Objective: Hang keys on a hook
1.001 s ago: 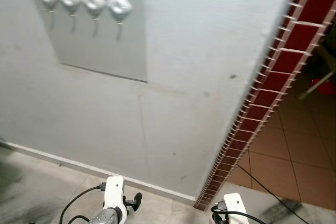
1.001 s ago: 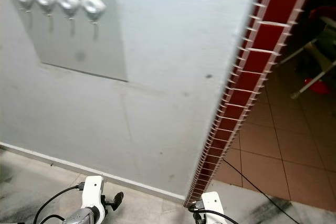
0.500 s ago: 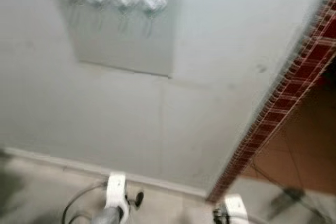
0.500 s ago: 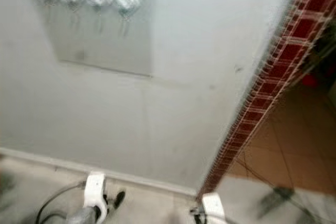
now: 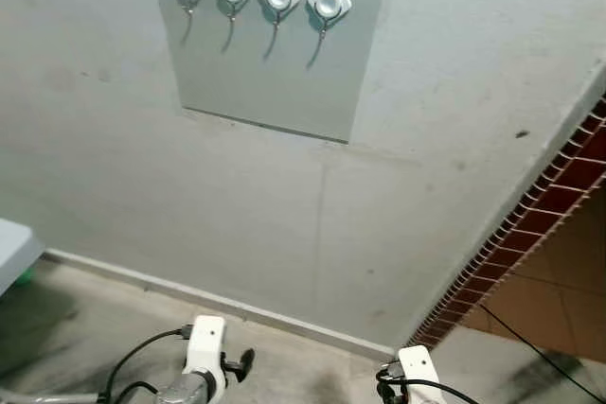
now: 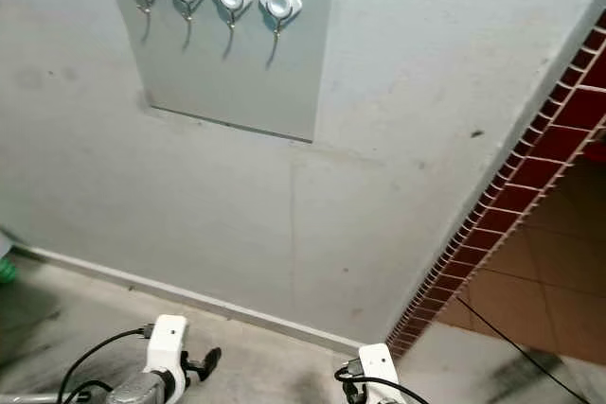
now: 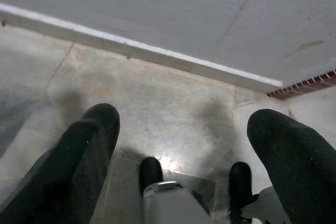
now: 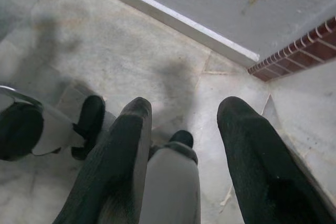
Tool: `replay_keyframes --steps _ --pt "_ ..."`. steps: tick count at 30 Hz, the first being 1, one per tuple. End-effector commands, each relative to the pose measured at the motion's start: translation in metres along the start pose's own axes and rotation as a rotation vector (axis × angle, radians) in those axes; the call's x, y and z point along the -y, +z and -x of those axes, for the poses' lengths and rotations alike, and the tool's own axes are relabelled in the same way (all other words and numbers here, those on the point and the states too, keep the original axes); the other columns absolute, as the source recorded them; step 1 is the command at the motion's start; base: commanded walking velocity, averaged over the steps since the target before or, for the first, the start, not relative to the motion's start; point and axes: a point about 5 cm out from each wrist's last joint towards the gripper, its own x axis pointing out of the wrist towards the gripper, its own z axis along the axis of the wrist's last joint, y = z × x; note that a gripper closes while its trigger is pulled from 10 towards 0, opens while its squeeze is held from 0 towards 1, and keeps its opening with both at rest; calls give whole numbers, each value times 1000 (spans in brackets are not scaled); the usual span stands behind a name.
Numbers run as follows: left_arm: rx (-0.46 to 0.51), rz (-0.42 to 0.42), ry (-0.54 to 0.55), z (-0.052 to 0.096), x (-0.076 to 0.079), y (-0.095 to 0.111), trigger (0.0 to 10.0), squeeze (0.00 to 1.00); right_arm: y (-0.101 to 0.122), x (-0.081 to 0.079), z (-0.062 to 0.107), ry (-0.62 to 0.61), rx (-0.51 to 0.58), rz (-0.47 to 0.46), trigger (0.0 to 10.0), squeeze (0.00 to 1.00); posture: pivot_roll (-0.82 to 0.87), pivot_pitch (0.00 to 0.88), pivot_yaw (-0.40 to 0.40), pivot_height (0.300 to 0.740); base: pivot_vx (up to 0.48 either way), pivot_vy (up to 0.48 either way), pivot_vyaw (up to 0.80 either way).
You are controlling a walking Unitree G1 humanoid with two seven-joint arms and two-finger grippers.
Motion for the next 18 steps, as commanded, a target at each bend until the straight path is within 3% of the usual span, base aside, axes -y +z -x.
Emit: replay_keyframes --steps 1,18 --pt "-1 8 9 0 0 0 10000 0 2 0 -1 -4 11 -1 10000 0 -15 0 -19 715 0 0 800" --pt "6 52 26 0 0 -1 10000 0 0 -4 -1 3 6 -6 10000 0 -12 0 -16 715 0 0 800"
